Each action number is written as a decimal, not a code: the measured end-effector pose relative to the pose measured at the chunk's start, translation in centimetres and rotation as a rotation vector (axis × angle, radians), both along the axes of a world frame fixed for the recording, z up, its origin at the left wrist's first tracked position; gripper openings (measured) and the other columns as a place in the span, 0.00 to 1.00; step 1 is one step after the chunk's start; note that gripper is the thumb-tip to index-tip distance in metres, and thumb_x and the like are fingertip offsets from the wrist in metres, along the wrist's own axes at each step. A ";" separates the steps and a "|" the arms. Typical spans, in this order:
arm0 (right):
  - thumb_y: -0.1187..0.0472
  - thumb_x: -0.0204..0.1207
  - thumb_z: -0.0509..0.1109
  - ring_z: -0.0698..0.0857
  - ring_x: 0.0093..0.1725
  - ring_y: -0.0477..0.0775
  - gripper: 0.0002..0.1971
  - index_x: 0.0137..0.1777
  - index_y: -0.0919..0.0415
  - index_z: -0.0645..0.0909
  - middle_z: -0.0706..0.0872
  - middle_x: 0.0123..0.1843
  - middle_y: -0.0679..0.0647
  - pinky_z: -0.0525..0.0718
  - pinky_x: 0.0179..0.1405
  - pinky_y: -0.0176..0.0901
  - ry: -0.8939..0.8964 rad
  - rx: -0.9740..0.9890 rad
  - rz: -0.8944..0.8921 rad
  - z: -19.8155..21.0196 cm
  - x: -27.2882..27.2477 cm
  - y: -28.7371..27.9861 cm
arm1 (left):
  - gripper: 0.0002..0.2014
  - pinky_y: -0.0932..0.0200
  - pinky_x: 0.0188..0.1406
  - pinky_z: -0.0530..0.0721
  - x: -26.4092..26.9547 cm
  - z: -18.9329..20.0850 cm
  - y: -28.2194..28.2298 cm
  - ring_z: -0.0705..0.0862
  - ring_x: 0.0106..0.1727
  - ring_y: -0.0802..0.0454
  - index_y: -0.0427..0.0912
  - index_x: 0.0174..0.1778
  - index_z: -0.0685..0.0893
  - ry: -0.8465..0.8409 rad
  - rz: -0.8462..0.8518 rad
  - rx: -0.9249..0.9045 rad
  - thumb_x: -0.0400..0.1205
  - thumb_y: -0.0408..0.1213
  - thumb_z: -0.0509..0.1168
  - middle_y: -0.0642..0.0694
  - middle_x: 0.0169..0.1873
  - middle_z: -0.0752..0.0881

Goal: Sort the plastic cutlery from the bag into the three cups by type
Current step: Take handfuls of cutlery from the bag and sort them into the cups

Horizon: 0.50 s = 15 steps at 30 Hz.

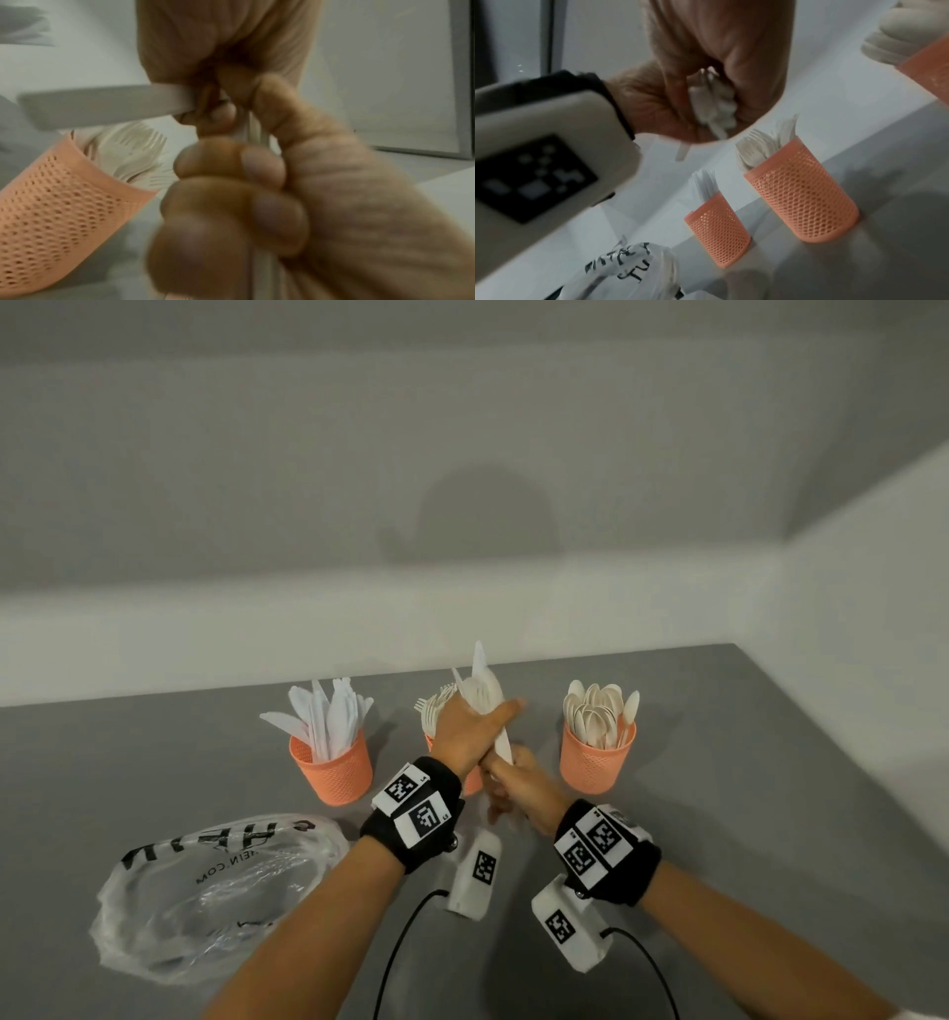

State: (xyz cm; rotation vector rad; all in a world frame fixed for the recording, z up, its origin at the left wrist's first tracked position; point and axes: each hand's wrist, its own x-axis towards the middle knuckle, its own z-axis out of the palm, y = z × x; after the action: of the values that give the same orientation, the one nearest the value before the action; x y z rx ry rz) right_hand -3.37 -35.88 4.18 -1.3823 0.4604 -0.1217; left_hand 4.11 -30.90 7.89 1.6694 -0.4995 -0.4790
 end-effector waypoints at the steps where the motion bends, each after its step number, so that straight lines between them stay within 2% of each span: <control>1: 0.59 0.83 0.58 0.65 0.13 0.43 0.17 0.31 0.59 0.67 0.66 0.15 0.45 0.70 0.15 0.33 -0.003 0.034 -0.047 -0.1 0.0 -0.1 | 0.14 0.64 0.35 0.79 0.0 0.2 0.0 0.82 0.36 0.53 0.37 0.47 0.79 0.000 -0.039 0.006 0.74 0.41 0.73 0.47 0.34 0.83; 3: 0.55 0.83 0.59 0.62 0.11 0.41 0.17 0.32 0.58 0.67 0.64 0.14 0.44 0.62 0.12 0.29 -0.007 0.111 -0.128 -0.1 0.0 -0.7 | 0.19 0.65 0.36 0.79 0.2 0.0 0.3 0.83 0.40 0.56 0.39 0.54 0.77 0.047 -0.046 -0.022 0.74 0.45 0.72 0.49 0.39 0.83; 5: 0.52 0.82 0.62 0.61 0.11 0.41 0.18 0.32 0.57 0.69 0.64 0.14 0.45 0.61 0.11 0.29 -0.031 0.131 -0.171 0.0 -0.1 -1.3 | 0.20 0.63 0.41 0.81 0.5 -0.3 0.7 0.83 0.39 0.55 0.36 0.56 0.78 0.080 0.049 -0.093 0.74 0.44 0.72 0.46 0.40 0.83; 6: 0.50 0.81 0.63 0.62 0.12 0.41 0.18 0.31 0.57 0.70 0.64 0.14 0.45 0.61 0.12 0.30 -0.038 0.113 -0.181 -0.1 -0.1 -1.6 | 0.17 0.63 0.39 0.81 0.5 -0.5 0.9 0.82 0.37 0.56 0.35 0.53 0.80 0.074 0.088 -0.113 0.75 0.43 0.72 0.47 0.37 0.83; 8: 0.50 0.81 0.63 0.62 0.13 0.42 0.19 0.29 0.57 0.70 0.65 0.15 0.45 0.62 0.13 0.31 -0.046 0.041 -0.177 -0.3 -0.2 -1.9 | 0.07 0.68 0.31 0.77 0.6 -0.9 1.1 0.80 0.27 0.63 0.39 0.42 0.82 0.053 0.085 -0.104 0.77 0.39 0.70 0.55 0.26 0.82; 10: 0.51 0.81 0.63 0.62 0.13 0.42 0.19 0.29 0.55 0.70 0.66 0.15 0.44 0.62 0.13 0.30 -0.051 -0.031 -0.152 -0.4 -0.3 -1.7 | 0.09 0.75 0.23 0.73 0.3 -1.0 1.1 0.76 0.19 0.66 0.42 0.33 0.79 0.037 0.053 -0.113 0.78 0.36 0.68 0.58 0.16 0.78; 12: 0.53 0.82 0.62 0.64 0.12 0.41 0.18 0.30 0.56 0.70 0.68 0.14 0.44 0.62 0.12 0.30 -0.055 -0.079 -0.130 -0.5 -0.3 -1.3 | 0.11 0.73 0.22 0.73 0.1 -1.3 0.9 0.76 0.18 0.65 0.42 0.31 0.77 0.026 0.055 -0.102 0.79 0.35 0.68 0.54 0.19 0.78; 15: 0.54 0.82 0.61 0.67 0.12 0.42 0.17 0.32 0.58 0.72 0.72 0.14 0.46 0.64 0.12 0.31 -0.078 -0.099 -0.114 -0.6 -0.2 -1.0 | 0.10 0.65 0.29 0.74 0.2 -1.9 0.6 0.79 0.27 0.57 0.43 0.32 0.77 -0.019 0.084 -0.060 0.81 0.35 0.64 0.49 0.26 0.80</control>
State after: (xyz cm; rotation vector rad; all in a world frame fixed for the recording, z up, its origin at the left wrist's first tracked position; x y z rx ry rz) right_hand -3.53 -36.83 3.62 -1.4431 0.4731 -0.2940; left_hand 4.33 -30.28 6.01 1.6313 -0.4513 -0.3831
